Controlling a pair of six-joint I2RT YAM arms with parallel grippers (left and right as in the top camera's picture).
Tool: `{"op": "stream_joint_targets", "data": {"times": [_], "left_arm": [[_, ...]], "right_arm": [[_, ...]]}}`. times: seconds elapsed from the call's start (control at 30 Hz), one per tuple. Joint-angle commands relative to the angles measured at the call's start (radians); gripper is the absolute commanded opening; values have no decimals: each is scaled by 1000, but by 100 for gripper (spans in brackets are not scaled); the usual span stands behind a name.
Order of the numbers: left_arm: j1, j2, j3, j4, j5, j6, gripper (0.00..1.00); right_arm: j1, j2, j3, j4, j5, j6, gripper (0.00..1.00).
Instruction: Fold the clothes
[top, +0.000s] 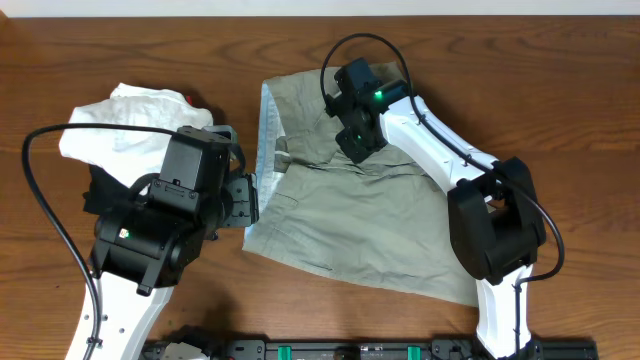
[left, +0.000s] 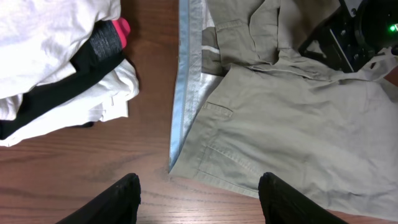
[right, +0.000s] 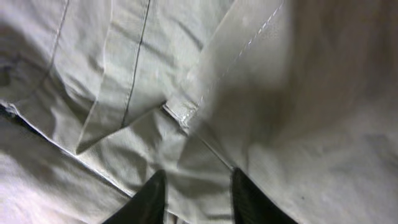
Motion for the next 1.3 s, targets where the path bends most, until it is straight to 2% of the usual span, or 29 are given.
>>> {"op": "stream_joint_targets", "data": {"times": [0.0, 0.07, 0.17, 0.4, 0.47, 0.53, 0.6, 0.83, 1.03, 1.27], "left_arm": [[6, 0, 14, -4, -9, 17, 63], [6, 0, 14, -7, -9, 18, 63], [6, 0, 14, -9, -9, 18, 63], [6, 0, 14, -9, -9, 18, 63], [6, 0, 14, -13, -9, 18, 63], [6, 0, 14, -19, -9, 18, 63], [6, 0, 14, -26, -9, 18, 64], [6, 0, 14, -25, -9, 18, 64], [6, 0, 14, -25, -9, 18, 64], [6, 0, 14, -26, -9, 40, 64]], "right_arm": [[2, -16, -9, -31, -13, -45, 51], [3, -16, -9, -61, -11, -101, 54], [3, -16, -9, -94, -10, -174, 48], [3, -16, -71, -26, -19, -150, 36], [3, -16, -112, 24, -19, -118, 26], [3, -16, -130, 44, -14, -115, 9], [2, -24, -118, 42, 29, -64, 1], [-24, -159, -82, 44, 85, 48, 1], [-124, -307, -82, 0, 245, 318, 1], [-313, -319, -96, -168, 396, 533, 1]]}}
